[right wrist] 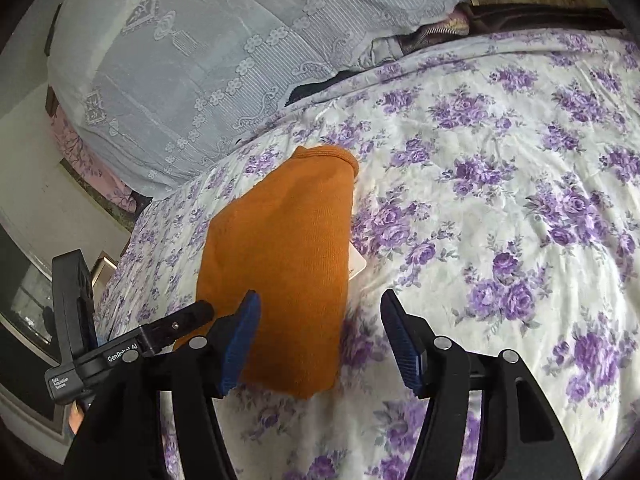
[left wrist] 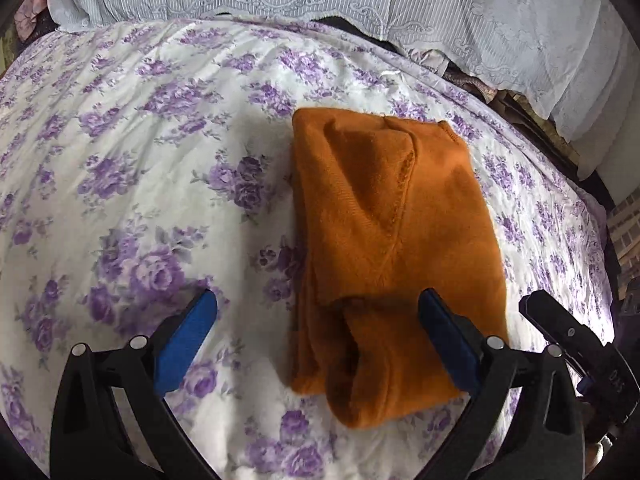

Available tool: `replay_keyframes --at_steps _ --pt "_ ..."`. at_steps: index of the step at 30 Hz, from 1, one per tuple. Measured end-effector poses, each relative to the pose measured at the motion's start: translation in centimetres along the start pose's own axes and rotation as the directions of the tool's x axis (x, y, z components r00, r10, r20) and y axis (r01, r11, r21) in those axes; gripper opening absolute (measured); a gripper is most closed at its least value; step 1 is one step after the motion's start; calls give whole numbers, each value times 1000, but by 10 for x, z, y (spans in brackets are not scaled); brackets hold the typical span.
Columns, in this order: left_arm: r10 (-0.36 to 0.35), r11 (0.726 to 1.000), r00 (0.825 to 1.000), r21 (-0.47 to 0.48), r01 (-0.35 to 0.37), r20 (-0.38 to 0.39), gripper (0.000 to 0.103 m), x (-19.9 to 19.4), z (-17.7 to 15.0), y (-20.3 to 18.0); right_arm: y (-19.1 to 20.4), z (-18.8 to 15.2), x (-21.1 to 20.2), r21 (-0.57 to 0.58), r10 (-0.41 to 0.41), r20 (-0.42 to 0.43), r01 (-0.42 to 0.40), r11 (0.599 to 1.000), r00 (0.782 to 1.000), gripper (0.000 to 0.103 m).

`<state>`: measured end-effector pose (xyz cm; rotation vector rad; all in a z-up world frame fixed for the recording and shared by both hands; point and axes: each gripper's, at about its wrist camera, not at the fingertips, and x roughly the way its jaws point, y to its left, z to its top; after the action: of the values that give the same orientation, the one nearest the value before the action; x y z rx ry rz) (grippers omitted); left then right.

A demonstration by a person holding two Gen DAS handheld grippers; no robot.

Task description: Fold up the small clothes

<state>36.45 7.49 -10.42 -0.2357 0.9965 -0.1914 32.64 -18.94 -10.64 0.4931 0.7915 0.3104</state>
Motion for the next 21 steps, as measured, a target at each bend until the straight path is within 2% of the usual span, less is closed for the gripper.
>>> replay_keyframes --at_steps 4,8,10,11,14,19,21 --pt "-78 996 997 -49 76 -23 98 19 7 7 -4 5 30 30 15 -45 -14 999 999 64" --pt "-157 987 987 -35 156 -22 98 26 8 2 -8 8 46 77 69 -51 -65 995 996 65" --pt "-164 986 986 3 164 -9 86 26 5 -6 -6 7 50 74 92 -54 -88 993 994 61" --pt "-176 984 984 21 176 -4 73 24 4 -10 -4 6 52 60 98 -56 -94 994 994 50" --pt "-143 989 989 41 142 32 58 18 3 -14 3 4 47 20 90 -32 -90 996 995 40" --pt "-149 989 987 14 148 67 26 -3 3 -3 25 1 29 -73 71 9 -70 995 997 36" --pt "-140 990 987 28 139 76 24 -13 0 -5 35 -1 23 -100 72 16 -70 993 997 36"
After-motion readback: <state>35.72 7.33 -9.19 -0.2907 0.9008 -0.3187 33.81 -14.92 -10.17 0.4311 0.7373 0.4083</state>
